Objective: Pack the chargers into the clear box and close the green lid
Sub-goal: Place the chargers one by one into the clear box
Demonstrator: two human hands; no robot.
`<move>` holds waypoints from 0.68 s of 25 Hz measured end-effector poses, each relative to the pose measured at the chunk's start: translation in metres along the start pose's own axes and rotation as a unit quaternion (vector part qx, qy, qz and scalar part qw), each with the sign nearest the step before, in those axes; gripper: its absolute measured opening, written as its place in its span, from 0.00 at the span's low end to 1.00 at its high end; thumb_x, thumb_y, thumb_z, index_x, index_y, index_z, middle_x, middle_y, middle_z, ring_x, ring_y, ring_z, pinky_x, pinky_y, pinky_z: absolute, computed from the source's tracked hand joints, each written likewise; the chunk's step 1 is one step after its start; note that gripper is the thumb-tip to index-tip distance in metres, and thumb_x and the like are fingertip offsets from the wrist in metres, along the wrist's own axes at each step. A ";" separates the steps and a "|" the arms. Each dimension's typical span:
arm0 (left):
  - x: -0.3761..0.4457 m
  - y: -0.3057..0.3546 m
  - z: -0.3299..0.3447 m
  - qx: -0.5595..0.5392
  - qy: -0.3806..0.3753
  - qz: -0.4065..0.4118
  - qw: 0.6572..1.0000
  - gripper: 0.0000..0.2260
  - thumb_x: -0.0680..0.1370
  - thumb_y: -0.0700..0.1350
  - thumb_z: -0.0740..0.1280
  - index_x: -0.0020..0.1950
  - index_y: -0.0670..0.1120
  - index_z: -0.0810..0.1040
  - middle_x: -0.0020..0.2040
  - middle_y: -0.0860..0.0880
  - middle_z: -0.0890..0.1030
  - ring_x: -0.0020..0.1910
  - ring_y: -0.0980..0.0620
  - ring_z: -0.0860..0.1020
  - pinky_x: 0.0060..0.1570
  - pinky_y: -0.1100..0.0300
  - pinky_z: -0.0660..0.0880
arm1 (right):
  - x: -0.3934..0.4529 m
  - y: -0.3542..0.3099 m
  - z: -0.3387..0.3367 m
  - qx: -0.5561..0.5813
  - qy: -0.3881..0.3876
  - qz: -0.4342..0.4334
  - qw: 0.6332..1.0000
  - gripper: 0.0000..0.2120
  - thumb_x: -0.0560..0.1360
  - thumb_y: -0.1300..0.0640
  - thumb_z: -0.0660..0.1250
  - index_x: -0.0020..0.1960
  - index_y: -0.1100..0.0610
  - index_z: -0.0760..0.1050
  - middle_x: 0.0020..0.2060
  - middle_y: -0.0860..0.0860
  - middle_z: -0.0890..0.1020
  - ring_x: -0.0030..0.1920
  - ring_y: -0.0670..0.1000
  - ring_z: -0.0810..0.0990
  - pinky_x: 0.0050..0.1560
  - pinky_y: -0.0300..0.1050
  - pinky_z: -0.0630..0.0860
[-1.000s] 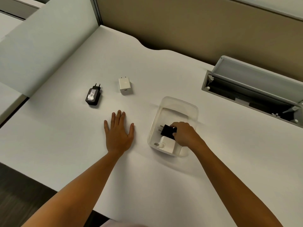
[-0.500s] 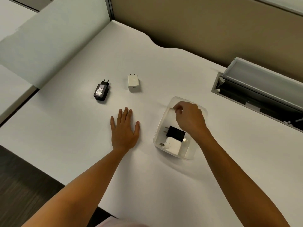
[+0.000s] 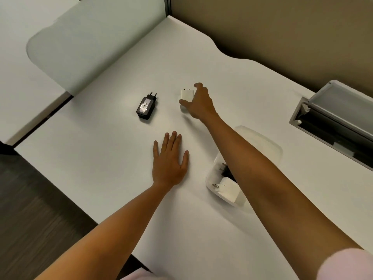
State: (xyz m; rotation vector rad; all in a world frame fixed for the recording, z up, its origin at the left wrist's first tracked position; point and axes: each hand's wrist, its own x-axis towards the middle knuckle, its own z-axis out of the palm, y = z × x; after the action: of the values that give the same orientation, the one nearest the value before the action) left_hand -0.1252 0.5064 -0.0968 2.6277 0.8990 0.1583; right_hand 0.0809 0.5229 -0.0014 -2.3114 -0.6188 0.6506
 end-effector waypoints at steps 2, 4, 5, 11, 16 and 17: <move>0.000 0.000 0.000 -0.001 0.002 0.000 1.000 0.28 0.82 0.59 0.51 0.81 0.50 0.58 0.82 0.51 0.58 0.82 0.52 0.52 0.80 0.44 0.43 | 0.011 -0.003 0.017 -0.023 0.010 0.014 1.000 0.42 0.69 0.42 0.73 0.74 0.58 0.57 0.68 0.57 0.69 0.66 0.61 0.72 0.62 0.54 0.72; 0.000 0.000 0.000 -0.004 0.003 0.000 1.000 0.28 0.82 0.59 0.52 0.81 0.50 0.58 0.82 0.51 0.58 0.82 0.52 0.51 0.80 0.44 0.44 | 0.018 -0.002 0.025 -0.037 0.039 0.058 0.997 0.43 0.66 0.41 0.74 0.71 0.60 0.59 0.66 0.57 0.72 0.65 0.60 0.72 0.60 0.52 0.72; 0.000 0.001 0.000 -0.003 0.003 0.000 1.000 0.28 0.82 0.59 0.52 0.81 0.50 0.58 0.82 0.51 0.58 0.82 0.52 0.51 0.80 0.44 0.44 | 0.021 0.000 0.026 -0.048 0.050 0.068 0.995 0.40 0.66 0.43 0.75 0.69 0.60 0.63 0.64 0.57 0.74 0.64 0.60 0.74 0.58 0.51 0.73; -0.001 0.001 -0.002 -0.013 -0.006 0.002 1.000 0.28 0.82 0.59 0.51 0.81 0.50 0.57 0.82 0.51 0.57 0.82 0.52 0.50 0.80 0.44 0.43 | 0.019 0.010 -0.019 0.060 -0.027 0.111 0.992 0.26 0.66 0.43 0.72 0.56 0.61 0.77 0.54 0.55 0.82 0.51 0.54 0.81 0.50 0.46 0.79; -0.002 0.002 -0.003 -0.017 -0.005 0.008 1.000 0.28 0.83 0.59 0.51 0.81 0.49 0.58 0.82 0.51 0.57 0.82 0.51 0.51 0.79 0.43 0.44 | -0.061 0.027 -0.108 0.211 -0.165 0.009 0.964 0.18 0.65 0.44 0.73 0.50 0.53 0.82 0.48 0.51 0.84 0.49 0.50 0.84 0.47 0.38 0.80; -0.002 0.002 -0.003 -0.018 -0.004 0.011 1.000 0.28 0.83 0.59 0.52 0.81 0.49 0.58 0.82 0.51 0.58 0.82 0.51 0.51 0.79 0.43 0.45 | -0.081 0.037 -0.124 0.188 -0.191 -0.006 0.963 0.17 0.66 0.44 0.73 0.51 0.51 0.82 0.48 0.50 0.84 0.49 0.50 0.84 0.49 0.39 0.80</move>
State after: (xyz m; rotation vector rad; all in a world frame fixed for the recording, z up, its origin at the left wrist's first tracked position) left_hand -0.1264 0.5047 -0.0936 2.6033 0.8575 0.1676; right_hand 0.1015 0.3944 0.0784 -1.8397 -0.6171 1.1207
